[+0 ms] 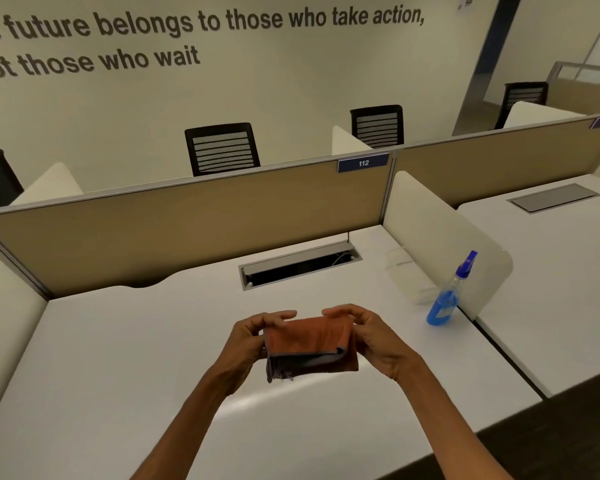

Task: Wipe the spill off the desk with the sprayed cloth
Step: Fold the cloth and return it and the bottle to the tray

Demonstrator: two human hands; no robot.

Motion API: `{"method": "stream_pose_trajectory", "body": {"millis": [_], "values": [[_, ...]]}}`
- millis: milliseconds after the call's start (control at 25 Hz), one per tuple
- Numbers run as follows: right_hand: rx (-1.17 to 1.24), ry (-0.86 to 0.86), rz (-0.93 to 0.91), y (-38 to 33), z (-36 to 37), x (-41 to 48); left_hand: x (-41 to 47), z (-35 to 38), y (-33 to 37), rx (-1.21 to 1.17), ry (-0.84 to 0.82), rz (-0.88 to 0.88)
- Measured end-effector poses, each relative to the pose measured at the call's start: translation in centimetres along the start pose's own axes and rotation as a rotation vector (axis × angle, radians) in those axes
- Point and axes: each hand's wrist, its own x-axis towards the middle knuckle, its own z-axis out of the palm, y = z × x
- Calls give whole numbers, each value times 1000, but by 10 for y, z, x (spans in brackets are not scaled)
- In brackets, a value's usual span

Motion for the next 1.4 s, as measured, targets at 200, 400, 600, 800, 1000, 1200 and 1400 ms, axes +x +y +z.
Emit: {"method": "stream_pose_trajectory", "body": {"millis": [200,400,600,800,1000,1200,1400], "values": [[-66,5,30,17,9,11,10,-21,-22,-56,21,-65],[-20,21,78,28,24,19,18,-43,-34,-87,-13,-81],[112,81,136,30,35,29,28,-57,-37,-54,-19,-37],[25,72,101,33,44,32,29,-67,-41,34,-72,34],[103,87,52,37,44,25,28,-70,-39,-10,-134,26],[261,165,22,36,31,18,31,-37,-35,-233,-149,-93],[315,214,38,40,-6,10,43,10,-53,-315,-169,-235]]}}
